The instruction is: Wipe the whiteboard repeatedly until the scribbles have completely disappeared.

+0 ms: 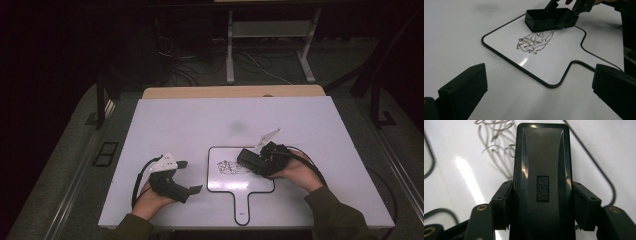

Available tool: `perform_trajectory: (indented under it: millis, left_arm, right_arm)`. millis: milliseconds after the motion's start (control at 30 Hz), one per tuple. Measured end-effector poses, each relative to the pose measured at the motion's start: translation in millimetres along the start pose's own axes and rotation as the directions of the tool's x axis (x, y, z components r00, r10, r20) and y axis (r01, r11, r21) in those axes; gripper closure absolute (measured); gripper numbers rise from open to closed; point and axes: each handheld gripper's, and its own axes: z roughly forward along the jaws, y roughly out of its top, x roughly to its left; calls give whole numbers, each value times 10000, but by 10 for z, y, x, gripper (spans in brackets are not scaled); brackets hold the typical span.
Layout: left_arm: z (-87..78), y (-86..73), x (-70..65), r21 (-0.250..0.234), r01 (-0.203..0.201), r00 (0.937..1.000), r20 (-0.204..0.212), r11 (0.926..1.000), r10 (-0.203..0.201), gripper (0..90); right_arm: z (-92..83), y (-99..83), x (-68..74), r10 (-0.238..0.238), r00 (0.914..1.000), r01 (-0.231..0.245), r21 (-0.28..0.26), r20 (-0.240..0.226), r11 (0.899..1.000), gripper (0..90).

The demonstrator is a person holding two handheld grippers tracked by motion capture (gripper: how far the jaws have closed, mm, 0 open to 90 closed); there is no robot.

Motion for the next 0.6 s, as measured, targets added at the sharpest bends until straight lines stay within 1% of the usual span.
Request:
perform_trajectory:
  millis: [133, 167, 333, 400, 500, 600]
  left_arm:
    - [5, -1, 1, 22, 2, 10000, -2, 10000, -2, 0]
    - [5, -1, 2, 24, 3, 10000, -7, 10000, -3, 0]
    - [6, -1, 3, 33, 4, 10000, -12, 10000, -3, 0]
    - [5, -1, 2, 34, 3, 10000, -11, 10000, -3, 0]
    - [4, -2, 5, 17, 21, 10000, -20, 10000, -21, 0]
    - [2, -1, 2, 24, 22, 10000, -18, 10000, -22, 0]
  right_arm:
    - [26, 40, -100, 201, 9997, -200, -21, 103, 9998, 386]
    - [27, 47, -117, 321, 9994, -321, -6, 92, 9995, 386]
    - [44, 79, -220, 411, 9987, -412, 34, 300, 9991, 386]
    - [48, 84, -248, 458, 9986, -459, 20, 269, 9989, 386]
    - [46, 85, -236, 476, 9985, -478, 43, 267, 9988, 386]
    - [40, 84, -180, 218, 9995, -222, 146, 229, 9996, 386]
